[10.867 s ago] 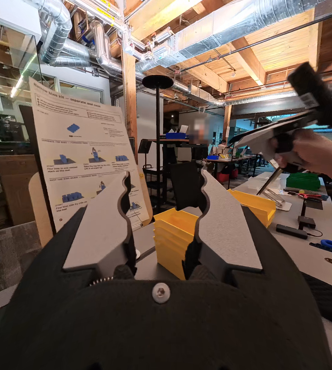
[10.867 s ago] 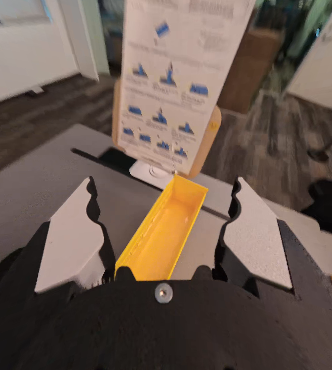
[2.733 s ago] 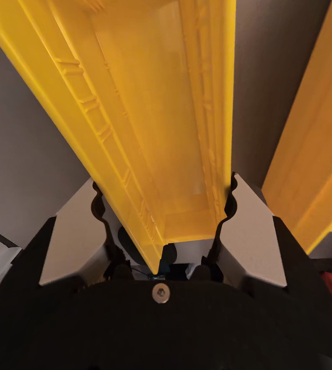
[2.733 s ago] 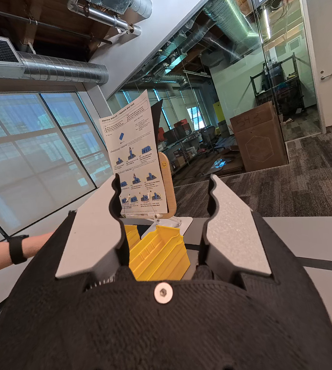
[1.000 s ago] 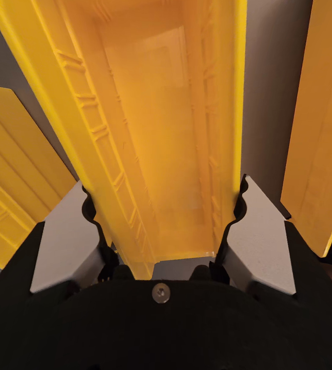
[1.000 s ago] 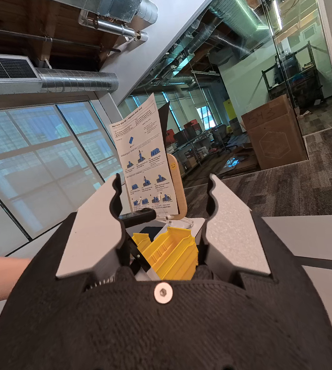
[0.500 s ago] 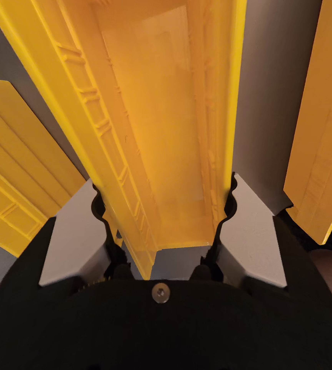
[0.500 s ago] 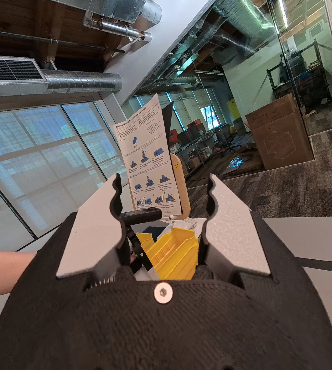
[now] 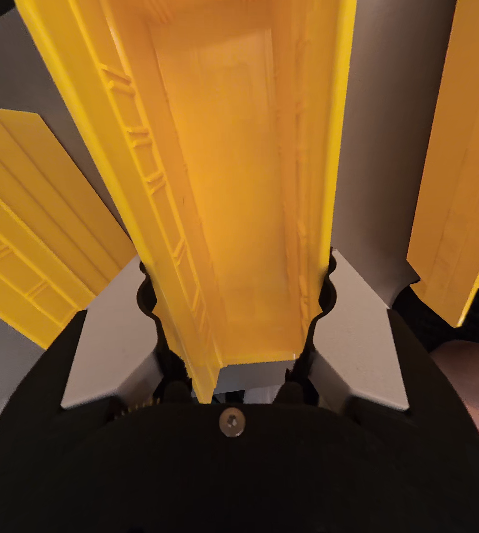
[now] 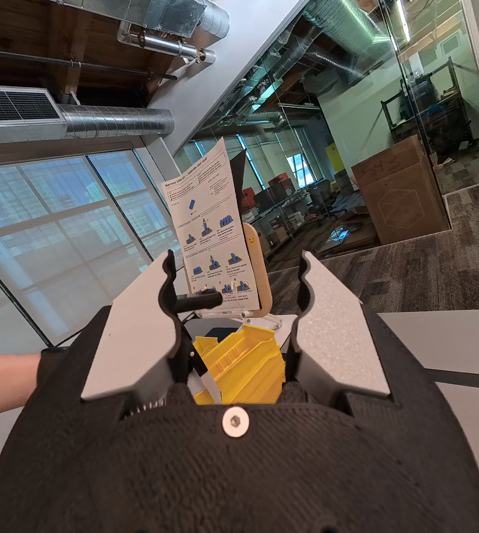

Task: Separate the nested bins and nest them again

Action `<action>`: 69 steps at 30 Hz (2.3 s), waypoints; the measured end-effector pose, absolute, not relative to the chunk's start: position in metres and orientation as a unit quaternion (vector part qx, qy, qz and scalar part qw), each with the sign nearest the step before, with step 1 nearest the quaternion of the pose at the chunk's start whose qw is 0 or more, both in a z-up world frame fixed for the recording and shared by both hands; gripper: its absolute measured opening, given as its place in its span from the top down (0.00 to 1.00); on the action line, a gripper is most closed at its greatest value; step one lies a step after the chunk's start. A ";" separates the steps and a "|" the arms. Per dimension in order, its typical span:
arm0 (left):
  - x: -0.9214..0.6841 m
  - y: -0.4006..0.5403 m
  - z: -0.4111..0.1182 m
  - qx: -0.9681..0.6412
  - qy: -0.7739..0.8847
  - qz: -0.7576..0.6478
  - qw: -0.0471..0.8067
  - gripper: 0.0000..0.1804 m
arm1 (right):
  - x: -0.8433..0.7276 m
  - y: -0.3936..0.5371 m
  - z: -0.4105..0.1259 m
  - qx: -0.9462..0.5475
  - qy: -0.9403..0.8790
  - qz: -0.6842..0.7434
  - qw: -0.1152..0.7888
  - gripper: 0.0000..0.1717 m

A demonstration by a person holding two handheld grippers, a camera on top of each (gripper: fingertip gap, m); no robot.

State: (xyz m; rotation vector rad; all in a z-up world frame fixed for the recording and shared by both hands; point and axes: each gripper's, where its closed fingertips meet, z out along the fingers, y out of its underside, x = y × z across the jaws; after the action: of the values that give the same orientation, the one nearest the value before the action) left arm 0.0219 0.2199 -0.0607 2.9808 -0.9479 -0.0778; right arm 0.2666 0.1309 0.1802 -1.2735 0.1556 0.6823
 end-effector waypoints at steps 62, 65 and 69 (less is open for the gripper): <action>-0.368 0.329 -0.098 0.977 -0.204 0.012 -0.065 0.34 | 0.217 0.166 0.160 -0.652 0.017 0.258 0.712 0.50; -0.367 0.328 -0.099 0.976 -0.209 0.005 -0.065 0.33 | 0.213 0.169 0.158 -0.658 0.013 0.255 0.708 0.50; -0.366 0.327 -0.100 0.976 -0.207 0.002 -0.065 0.29 | 0.209 0.172 0.154 -0.666 0.007 0.252 0.702 0.50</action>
State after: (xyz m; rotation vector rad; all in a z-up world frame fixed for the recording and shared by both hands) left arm -0.3665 0.3267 -0.1005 3.1994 -0.6799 0.0067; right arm 0.2087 0.1721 0.1539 -1.4820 0.0148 0.5609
